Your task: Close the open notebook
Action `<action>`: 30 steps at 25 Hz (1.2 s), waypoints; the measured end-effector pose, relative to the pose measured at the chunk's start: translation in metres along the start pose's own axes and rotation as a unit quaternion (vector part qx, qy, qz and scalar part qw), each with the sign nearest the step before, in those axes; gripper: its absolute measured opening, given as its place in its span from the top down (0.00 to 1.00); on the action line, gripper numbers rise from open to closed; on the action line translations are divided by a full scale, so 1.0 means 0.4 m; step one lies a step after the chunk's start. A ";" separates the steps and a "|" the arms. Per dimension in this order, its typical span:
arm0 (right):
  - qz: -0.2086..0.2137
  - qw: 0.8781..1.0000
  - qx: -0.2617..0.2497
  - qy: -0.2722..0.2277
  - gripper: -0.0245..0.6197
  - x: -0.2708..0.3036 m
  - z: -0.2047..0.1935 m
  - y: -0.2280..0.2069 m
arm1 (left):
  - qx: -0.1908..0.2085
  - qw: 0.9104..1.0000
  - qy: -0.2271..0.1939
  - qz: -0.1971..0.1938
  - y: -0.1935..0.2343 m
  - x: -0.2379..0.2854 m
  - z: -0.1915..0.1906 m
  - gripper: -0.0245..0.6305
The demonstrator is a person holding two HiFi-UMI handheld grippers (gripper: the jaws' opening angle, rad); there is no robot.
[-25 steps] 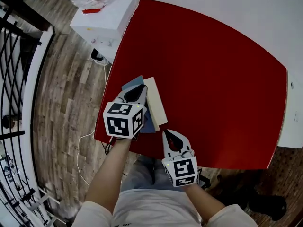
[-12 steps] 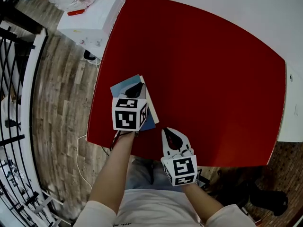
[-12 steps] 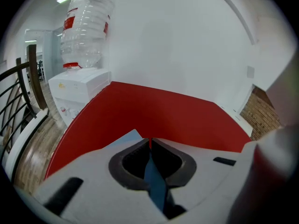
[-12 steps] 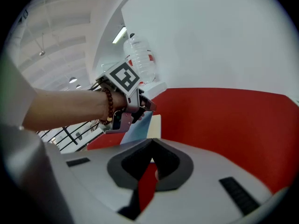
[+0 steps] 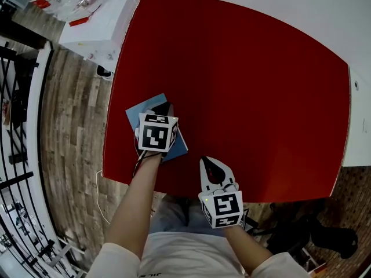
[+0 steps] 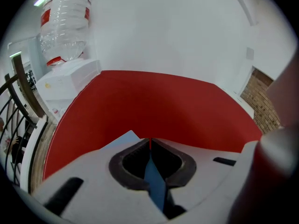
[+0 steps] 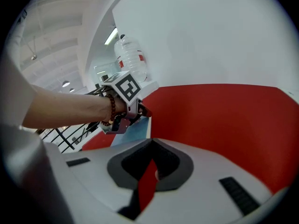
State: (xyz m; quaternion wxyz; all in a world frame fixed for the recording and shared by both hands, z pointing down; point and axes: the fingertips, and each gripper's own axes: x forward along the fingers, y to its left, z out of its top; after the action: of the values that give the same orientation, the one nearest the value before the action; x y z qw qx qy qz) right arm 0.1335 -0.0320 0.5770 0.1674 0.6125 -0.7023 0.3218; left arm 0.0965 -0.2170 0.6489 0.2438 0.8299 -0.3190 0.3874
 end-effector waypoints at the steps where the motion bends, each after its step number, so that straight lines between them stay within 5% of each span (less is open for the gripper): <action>1: -0.001 1.000 0.002 -0.001 0.95 -0.001 0.000 -0.003 | 0.005 1.000 0.004 0.001 -0.001 0.004 -0.003 0.93; 15: 0.005 1.000 0.006 -0.006 0.95 0.004 0.009 -0.001 | 0.035 0.998 0.041 -0.009 -0.007 0.041 -0.026 0.93; 30: 0.020 0.999 -0.036 -0.008 0.95 -0.007 0.045 0.046 | 0.010 0.999 -0.032 -0.021 0.005 -0.101 0.074 0.86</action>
State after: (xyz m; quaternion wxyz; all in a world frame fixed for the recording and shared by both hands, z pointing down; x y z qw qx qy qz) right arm 0.1192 -0.0412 0.5574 0.1772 0.5949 -0.7265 0.2947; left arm 0.0894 -0.2238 0.5996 0.2330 0.8507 -0.3053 0.3589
